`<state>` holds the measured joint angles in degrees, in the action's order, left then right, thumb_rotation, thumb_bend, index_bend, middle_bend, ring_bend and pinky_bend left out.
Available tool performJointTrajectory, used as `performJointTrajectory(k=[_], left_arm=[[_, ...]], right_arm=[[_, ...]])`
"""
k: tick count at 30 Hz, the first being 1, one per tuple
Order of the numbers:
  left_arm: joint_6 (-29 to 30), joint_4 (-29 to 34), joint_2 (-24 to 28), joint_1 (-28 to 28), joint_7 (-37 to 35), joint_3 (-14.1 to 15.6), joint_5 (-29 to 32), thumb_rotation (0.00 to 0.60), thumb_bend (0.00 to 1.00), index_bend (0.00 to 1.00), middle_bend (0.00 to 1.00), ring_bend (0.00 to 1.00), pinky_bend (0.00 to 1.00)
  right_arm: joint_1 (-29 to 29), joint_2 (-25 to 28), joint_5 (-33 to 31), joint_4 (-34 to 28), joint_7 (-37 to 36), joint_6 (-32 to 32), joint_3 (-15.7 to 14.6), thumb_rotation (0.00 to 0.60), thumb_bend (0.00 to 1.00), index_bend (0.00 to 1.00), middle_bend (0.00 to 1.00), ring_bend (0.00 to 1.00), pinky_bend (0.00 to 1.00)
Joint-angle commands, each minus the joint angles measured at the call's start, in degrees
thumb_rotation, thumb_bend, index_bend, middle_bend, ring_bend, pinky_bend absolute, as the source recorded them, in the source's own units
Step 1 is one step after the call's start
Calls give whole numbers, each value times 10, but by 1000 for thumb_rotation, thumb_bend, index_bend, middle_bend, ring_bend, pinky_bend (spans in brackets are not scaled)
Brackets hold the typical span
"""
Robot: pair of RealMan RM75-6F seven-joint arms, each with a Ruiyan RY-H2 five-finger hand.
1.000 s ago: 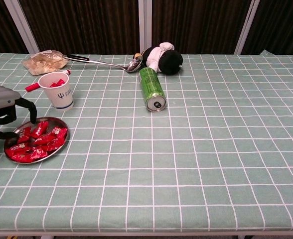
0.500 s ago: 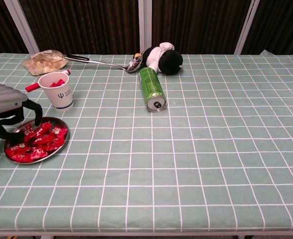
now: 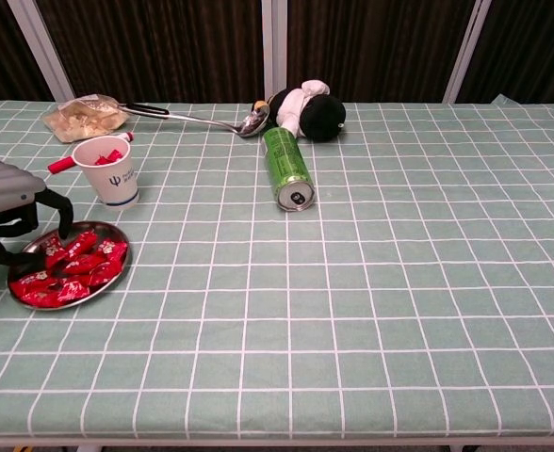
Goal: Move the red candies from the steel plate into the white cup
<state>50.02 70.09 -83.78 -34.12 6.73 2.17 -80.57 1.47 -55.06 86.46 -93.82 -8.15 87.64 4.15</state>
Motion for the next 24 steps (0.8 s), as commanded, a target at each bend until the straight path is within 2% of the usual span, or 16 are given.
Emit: performJointTrajectory(k=[1, 5, 15, 18, 24], left_arm=[[-2, -9, -8, 0, -5, 1, -2, 600, 310, 483, 1000, 922, 1000], [2, -22, -17, 1, -14, 1, -8, 600, 308, 504, 1000, 922, 1000], [30, -56, -36, 8, -52, -6, -23, 600, 337, 645, 1000, 929, 1000], [42, -44, -29, 13, -72, -11, -21, 600, 341, 653, 1000, 929, 1000], [94, 24, 21, 28, -117, -38, -17, 600, 347, 651, 1000, 929, 1000]], right_arm=[[-1, 0, 0, 0, 0, 1, 0, 600, 198, 17, 60, 0, 146], [0, 1, 0, 0, 0, 1, 0, 600, 198, 17, 60, 0, 146], [-1, 2, 0, -1, 0, 0, -1, 600, 199, 17, 60, 0, 146], [1, 2, 1, -2, 0, -2, -1, 600, 199, 17, 60, 0, 146], [1, 4, 3, -3, 2, -2, -1, 600, 198, 17, 60, 0, 146]])
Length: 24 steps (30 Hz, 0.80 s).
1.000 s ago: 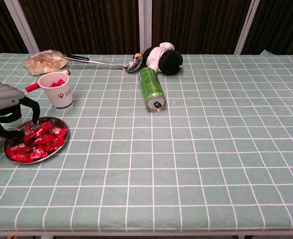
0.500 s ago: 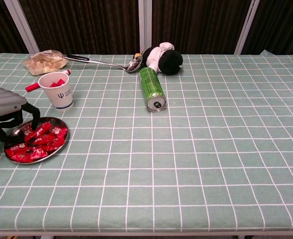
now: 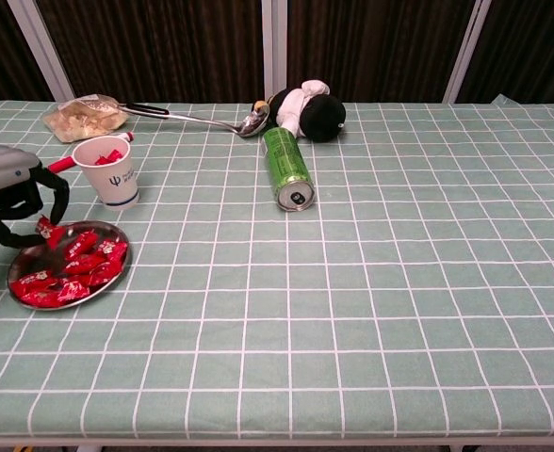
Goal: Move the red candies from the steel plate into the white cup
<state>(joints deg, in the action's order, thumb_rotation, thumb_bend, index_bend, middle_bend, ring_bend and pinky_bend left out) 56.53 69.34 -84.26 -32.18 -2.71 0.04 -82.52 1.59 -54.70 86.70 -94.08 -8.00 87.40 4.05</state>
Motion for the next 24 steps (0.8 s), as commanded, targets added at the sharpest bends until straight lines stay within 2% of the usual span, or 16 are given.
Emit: performJointTrajectory(k=[1, 3, 7, 13, 24], left_arm=[[42, 43, 35, 11, -30, -26, 3, 600, 347, 651, 1000, 929, 1000], [60, 53, 43, 12, -48, -42, 7, 600, 350, 649, 1000, 929, 1000], [52, 51, 47, -5, -62, -68, 18, 600, 351, 646, 1000, 929, 1000], [-12, 13, 22, -51, -75, -94, 46, 600, 351, 632, 1000, 928, 1000], [-92, -53, -19, -102, -47, -105, 82, 600, 351, 597, 1000, 920, 1000]], right_arm=[[0, 0, 0, 0, 0, 0, 0, 600, 198, 17, 60, 0, 146], [-1, 0, -1, 0, 1, -1, -1, 600, 198, 17, 60, 0, 146], [1, -1, -2, 0, 0, -2, 0, 600, 198, 17, 60, 0, 146], [0, -2, -3, 1, 1, -1, 0, 600, 198, 17, 60, 0, 146], [-1, -4, -11, 6, -2, -5, 1, 600, 198, 17, 59, 0, 146]])
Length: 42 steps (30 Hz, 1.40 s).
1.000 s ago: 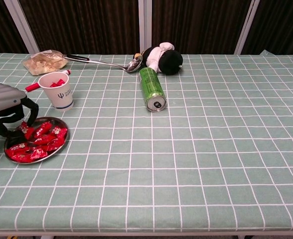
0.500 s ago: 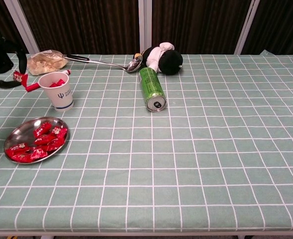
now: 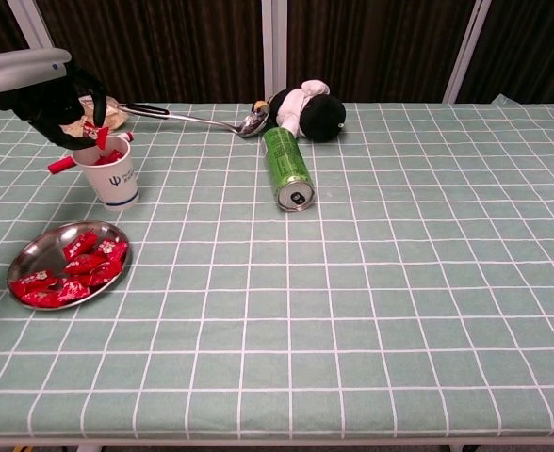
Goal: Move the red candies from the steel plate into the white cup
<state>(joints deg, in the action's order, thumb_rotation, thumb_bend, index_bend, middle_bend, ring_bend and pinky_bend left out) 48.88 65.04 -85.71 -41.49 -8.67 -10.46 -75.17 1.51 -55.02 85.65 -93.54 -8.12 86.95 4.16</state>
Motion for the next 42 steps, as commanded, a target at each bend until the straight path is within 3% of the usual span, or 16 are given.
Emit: performJointTrajectory(k=[1, 9, 16, 21, 27, 34, 42], left_arm=[[-18, -13, -6, -10, 18, 1, 12, 600, 351, 581, 1000, 916, 1000], [-1, 18, 10, 4, 44, 8, 23, 600, 351, 361, 986, 898, 1000], [94, 92, 54, 65, 43, 26, 0, 600, 349, 353, 978, 889, 1000], [149, 135, 77, 103, 41, 60, -44, 600, 349, 431, 979, 890, 1000], [110, 135, 66, 100, 60, 94, -62, 600, 340, 476, 985, 890, 1000], [50, 94, 30, 80, 74, 101, -52, 600, 303, 489, 987, 891, 1000], [17, 97, 24, 66, 85, 110, -56, 600, 313, 462, 985, 890, 996]], right_arm=[[0, -1, 0, 1, -1, 0, 0, 600, 198, 17, 59, 0, 146], [1, -1, -1, 4, -4, -2, 1, 600, 198, 16, 59, 0, 147], [0, -1, 3, 5, -7, 3, 2, 600, 199, 17, 59, 0, 148], [3, -1, 7, 4, -6, 2, 2, 600, 199, 17, 60, 0, 149], [5, -3, 14, 1, -4, 2, 0, 600, 199, 17, 60, 0, 150], [-1, 1, 15, -4, -2, 11, -2, 600, 198, 17, 60, 0, 150], [-5, 3, 13, -8, 1, 14, -3, 600, 199, 17, 59, 0, 150]])
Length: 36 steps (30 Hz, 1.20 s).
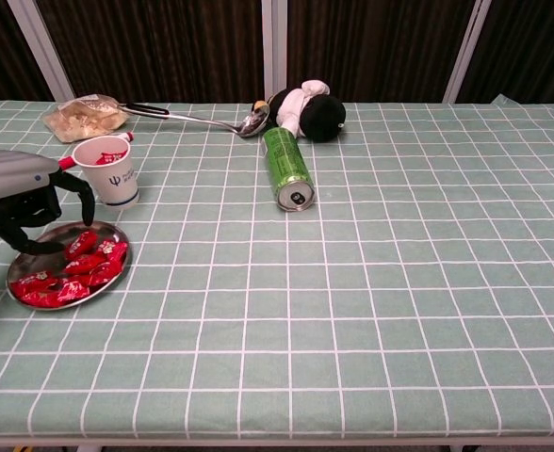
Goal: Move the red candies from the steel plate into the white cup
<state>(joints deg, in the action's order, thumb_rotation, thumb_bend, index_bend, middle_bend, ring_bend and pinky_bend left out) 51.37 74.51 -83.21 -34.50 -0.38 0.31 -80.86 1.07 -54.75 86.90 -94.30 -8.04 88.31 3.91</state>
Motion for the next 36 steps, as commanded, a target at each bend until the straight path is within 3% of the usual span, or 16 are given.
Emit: performJointTrajectory(k=[1, 10, 20, 27, 36], left_arm=[[-11, 4, 0, -4, 3, 2, 2, 600, 313, 458, 984, 890, 996], [-33, 14, 4, -13, 21, 5, 9, 600, 315, 447, 980, 888, 992], [-66, 18, 10, -15, 51, -3, 66, 600, 314, 447, 980, 888, 991], [-64, 14, 10, -12, 71, -8, 90, 600, 314, 453, 979, 887, 991], [-34, -35, -28, -3, 50, -9, 64, 600, 314, 514, 981, 886, 991]], right_arm=[[0, 0, 1, -1, 1, 0, 0, 600, 199, 17, 59, 0, 150], [0, 1, -2, -2, 3, -1, 0, 600, 199, 17, 59, 0, 150], [1, 0, -3, 1, 0, -3, 1, 600, 198, 17, 60, 0, 150], [-1, -1, -3, 1, 0, -2, 1, 600, 198, 17, 59, 0, 150], [-2, 1, -4, -1, 1, 0, 1, 600, 198, 17, 60, 0, 150]])
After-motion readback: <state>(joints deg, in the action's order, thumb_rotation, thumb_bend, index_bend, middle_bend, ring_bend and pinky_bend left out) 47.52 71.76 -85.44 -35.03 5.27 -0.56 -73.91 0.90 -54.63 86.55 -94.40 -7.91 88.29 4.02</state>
